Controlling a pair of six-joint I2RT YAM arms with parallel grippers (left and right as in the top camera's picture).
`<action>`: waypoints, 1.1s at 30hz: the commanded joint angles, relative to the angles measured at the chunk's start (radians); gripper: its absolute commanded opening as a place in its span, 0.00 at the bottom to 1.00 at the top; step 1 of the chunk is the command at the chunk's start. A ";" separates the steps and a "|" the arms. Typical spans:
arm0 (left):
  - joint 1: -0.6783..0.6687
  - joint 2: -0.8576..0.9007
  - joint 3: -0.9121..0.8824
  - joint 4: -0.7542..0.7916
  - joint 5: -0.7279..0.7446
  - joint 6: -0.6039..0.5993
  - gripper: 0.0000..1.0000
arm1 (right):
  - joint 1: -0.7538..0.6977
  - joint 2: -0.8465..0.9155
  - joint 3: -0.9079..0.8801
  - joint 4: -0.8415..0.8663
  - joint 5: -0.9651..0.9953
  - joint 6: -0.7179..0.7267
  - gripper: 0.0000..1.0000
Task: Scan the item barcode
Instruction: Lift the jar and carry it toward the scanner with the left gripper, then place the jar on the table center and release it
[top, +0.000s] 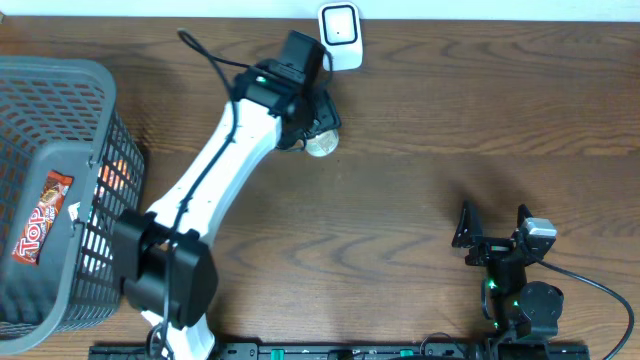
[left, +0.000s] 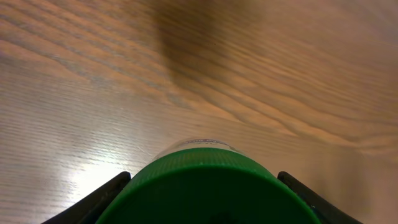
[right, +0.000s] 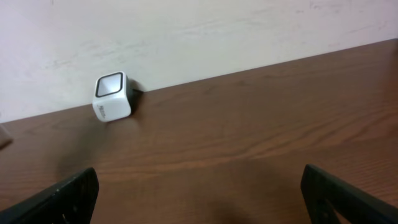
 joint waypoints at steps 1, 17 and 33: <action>-0.029 0.029 0.011 -0.001 -0.172 0.013 0.65 | -0.009 -0.004 -0.001 -0.004 0.009 0.008 0.99; -0.198 0.085 -0.278 0.306 -0.488 -0.002 0.65 | -0.009 -0.004 -0.001 -0.004 0.008 0.008 0.99; -0.196 -0.119 -0.265 0.356 -0.243 0.382 1.00 | -0.009 -0.004 -0.001 -0.004 0.008 0.008 0.99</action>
